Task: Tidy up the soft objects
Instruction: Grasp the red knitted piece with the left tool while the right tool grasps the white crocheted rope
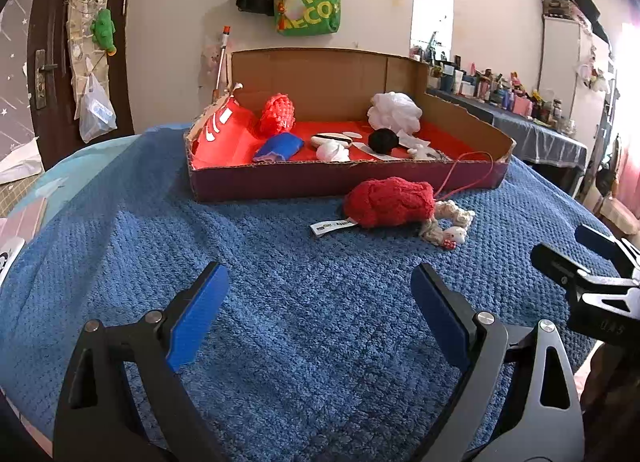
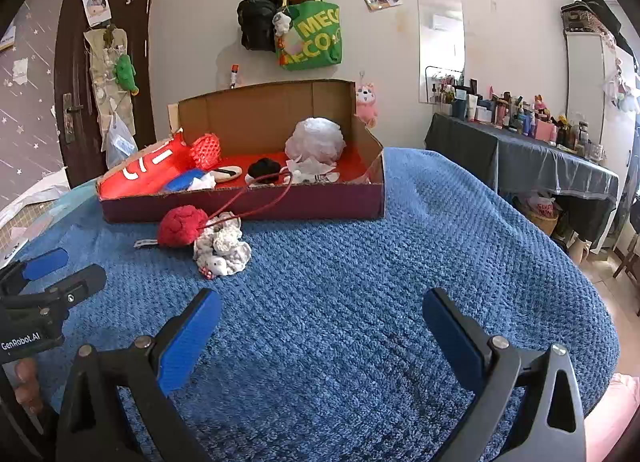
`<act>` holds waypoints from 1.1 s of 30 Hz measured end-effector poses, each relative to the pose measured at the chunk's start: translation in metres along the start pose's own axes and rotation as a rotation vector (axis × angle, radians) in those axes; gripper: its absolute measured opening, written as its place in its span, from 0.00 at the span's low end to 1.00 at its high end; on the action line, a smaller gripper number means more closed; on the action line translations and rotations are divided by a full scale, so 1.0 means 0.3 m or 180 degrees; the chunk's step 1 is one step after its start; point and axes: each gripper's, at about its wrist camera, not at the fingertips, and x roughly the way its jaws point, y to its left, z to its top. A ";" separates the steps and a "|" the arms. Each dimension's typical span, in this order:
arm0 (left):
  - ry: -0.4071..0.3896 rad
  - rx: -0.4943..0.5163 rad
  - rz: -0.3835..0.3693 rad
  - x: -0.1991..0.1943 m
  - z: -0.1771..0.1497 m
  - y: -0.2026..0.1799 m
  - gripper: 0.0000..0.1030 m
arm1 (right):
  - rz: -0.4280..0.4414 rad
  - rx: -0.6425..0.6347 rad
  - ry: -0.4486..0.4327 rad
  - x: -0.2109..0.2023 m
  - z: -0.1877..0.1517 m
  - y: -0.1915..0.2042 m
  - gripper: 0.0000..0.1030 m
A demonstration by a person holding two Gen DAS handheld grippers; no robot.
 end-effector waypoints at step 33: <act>0.0569 0.0619 -0.0564 0.224 0.255 -0.075 0.91 | 0.1143 -0.0285 0.1003 0.251 0.167 0.079 0.92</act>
